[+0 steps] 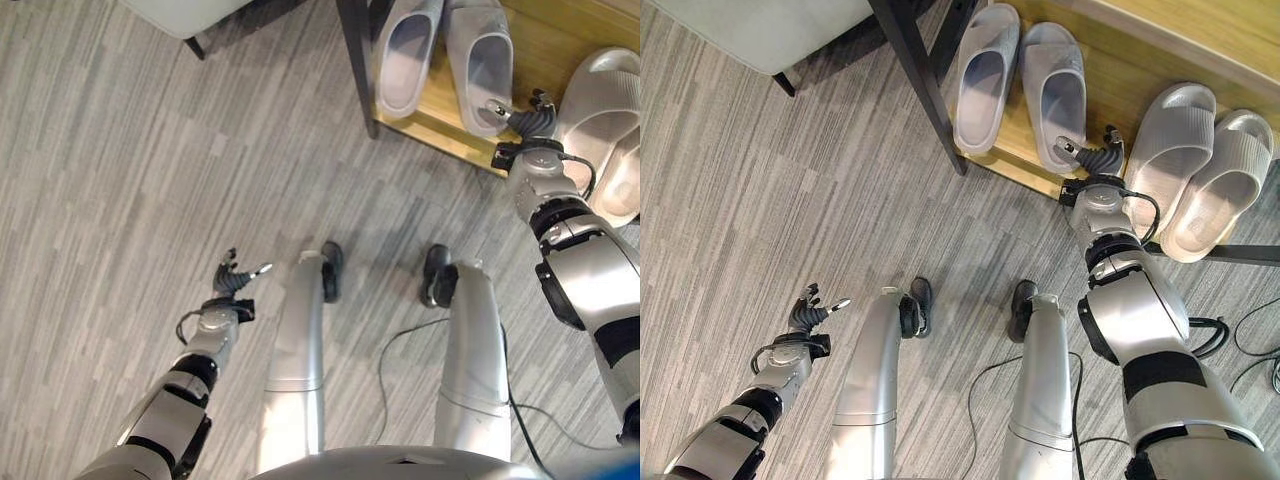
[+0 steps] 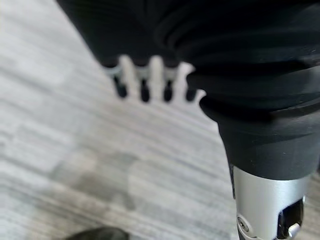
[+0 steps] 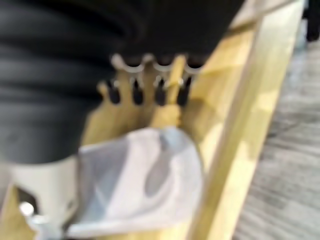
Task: Arrange the slippers neatly on the shoe rack.
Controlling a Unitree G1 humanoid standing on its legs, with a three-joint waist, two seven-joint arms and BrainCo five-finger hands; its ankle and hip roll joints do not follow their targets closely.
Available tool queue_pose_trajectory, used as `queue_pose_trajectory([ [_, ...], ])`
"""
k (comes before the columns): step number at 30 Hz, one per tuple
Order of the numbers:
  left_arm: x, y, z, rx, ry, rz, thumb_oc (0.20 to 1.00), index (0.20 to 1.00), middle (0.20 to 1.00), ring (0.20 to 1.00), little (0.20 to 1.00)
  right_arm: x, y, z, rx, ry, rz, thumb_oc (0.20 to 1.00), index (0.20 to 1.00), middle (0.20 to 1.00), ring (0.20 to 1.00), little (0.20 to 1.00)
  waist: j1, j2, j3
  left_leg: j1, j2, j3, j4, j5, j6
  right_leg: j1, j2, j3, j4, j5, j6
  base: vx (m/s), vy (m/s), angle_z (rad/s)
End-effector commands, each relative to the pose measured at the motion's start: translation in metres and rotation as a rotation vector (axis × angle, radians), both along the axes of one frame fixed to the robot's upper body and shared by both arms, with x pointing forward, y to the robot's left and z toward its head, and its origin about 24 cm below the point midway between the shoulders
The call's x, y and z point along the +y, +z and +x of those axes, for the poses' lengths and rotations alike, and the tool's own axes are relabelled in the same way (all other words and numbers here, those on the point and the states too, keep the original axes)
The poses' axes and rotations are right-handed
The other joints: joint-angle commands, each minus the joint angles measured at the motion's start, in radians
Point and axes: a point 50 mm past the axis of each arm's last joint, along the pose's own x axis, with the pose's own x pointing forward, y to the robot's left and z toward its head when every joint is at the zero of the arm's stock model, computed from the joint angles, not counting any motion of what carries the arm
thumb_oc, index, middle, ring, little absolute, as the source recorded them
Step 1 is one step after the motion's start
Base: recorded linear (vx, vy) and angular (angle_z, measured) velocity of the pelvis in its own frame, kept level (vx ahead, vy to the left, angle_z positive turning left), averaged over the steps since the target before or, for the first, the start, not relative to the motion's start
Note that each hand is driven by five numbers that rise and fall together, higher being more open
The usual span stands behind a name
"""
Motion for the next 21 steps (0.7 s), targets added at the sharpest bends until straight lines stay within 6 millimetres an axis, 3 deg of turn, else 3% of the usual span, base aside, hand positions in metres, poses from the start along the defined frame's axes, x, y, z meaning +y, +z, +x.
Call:
queue_pose_trajectory([
  [1,0.019,0.018,0.015,-0.039,0.09,0.04,1.0,1.0,1.0,1.0,1.0,0.014,0.018,0.004,-0.066,0.031,-0.033,1.0,1.0,1.0,1.0,1.0,-0.007,-0.006,0.042,0.006,-0.001,-0.062,-0.124,0.034,-0.002,0.067,-0.01,0.033,-0.137,0.049,0.051,-0.11,0.025,0.03],
  [2,0.015,0.025,0.023,-0.062,0.081,0.031,1.0,1.0,1.0,1.0,1.0,0.018,0.003,0.003,-0.04,0.045,-0.04,1.0,1.0,1.0,1.0,1.0,-0.015,-0.009,0.037,0.009,-0.002,-0.06,-0.141,0.042,0.0,0.072,-0.007,0.031,-0.153,0.055,0.052,-0.06,0.019,0.01],
  [3,0.019,0.026,0.023,-0.062,0.102,0.034,1.0,1.0,1.0,1.0,1.0,0.02,0.003,0.003,-0.036,0.055,-0.061,1.0,1.0,1.0,1.0,1.0,-0.017,-0.011,0.032,0.009,-0.002,-0.062,-0.147,0.045,0.0,0.074,-0.006,0.029,-0.16,0.06,0.054,-0.08,0.022,-0.02],
  [8,0.029,0.046,0.037,-0.094,0.12,0.056,1.0,1.0,1.0,1.0,1.0,0.032,0.007,0.005,-0.031,0.13,-0.174,1.0,1.0,1.0,1.0,1.0,-0.023,-0.021,0.023,0.005,-0.007,-0.069,-0.166,0.059,0.002,0.072,-0.004,0.031,-0.182,0.076,0.061,-0.03,0.012,0.0],
  [12,0.032,0.057,0.046,-0.107,0.114,0.07,1.0,1.0,1.0,1.0,1.0,0.053,0.017,0.008,-0.052,0.205,-0.272,1.0,1.0,1.0,1.0,1.0,-0.029,-0.027,0.013,0.004,-0.004,-0.072,-0.173,0.065,0.003,0.069,-0.002,0.033,-0.186,0.082,0.062,0.0,0.0,0.0],
  [15,0.035,0.061,0.047,-0.106,0.109,0.082,1.0,1.0,1.0,1.0,1.0,0.056,0.016,0.008,-0.047,0.227,-0.31,1.0,1.0,1.0,1.0,1.0,-0.031,-0.028,0.01,0.007,-0.006,-0.073,-0.176,0.066,0.004,0.072,-0.002,0.033,-0.192,0.085,0.063,0.0,0.0,0.0],
  [21,0.048,0.086,0.059,-0.134,0.099,0.132,1.0,1.0,1.0,1.0,1.0,0.063,0.018,0.011,0.01,0.28,-0.432,1.0,1.0,1.0,1.0,1.0,-0.03,-0.033,0.0,0.003,-0.011,-0.077,-0.189,0.077,0.004,0.069,-0.001,0.035,-0.202,0.09,0.067,-0.01,0.008,-0.02],
])
